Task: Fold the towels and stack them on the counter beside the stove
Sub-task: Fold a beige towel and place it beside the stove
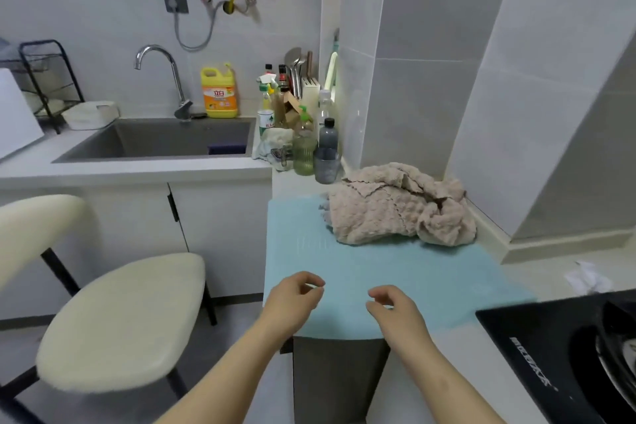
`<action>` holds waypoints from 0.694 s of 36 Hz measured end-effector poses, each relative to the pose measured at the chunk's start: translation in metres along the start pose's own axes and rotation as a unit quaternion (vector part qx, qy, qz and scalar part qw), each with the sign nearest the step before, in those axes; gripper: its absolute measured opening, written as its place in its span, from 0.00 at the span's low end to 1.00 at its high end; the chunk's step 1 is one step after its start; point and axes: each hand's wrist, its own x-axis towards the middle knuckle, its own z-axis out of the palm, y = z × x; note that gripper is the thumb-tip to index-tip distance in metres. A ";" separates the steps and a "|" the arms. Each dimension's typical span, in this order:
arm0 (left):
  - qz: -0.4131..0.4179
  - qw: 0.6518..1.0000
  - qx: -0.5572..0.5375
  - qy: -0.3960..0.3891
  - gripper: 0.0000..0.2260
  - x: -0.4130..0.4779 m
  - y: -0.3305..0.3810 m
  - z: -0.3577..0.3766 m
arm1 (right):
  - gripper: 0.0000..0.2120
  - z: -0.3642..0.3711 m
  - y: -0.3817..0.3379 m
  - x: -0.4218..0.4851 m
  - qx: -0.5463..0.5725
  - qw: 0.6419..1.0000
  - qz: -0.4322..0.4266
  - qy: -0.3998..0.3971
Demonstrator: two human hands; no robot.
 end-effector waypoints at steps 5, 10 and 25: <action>-0.021 1.000 -0.014 0.004 0.06 0.064 0.021 0.008 | 0.06 -0.015 -0.012 0.072 -0.002 1.000 -0.008 -0.004; -0.019 0.999 -0.023 0.025 0.06 0.116 0.043 0.015 | 0.06 -0.027 -0.023 0.130 0.011 1.000 -0.016 0.006; -0.067 0.995 0.045 0.061 0.24 0.225 0.061 0.043 | 0.07 -0.053 -0.035 0.234 0.026 0.992 -0.076 0.093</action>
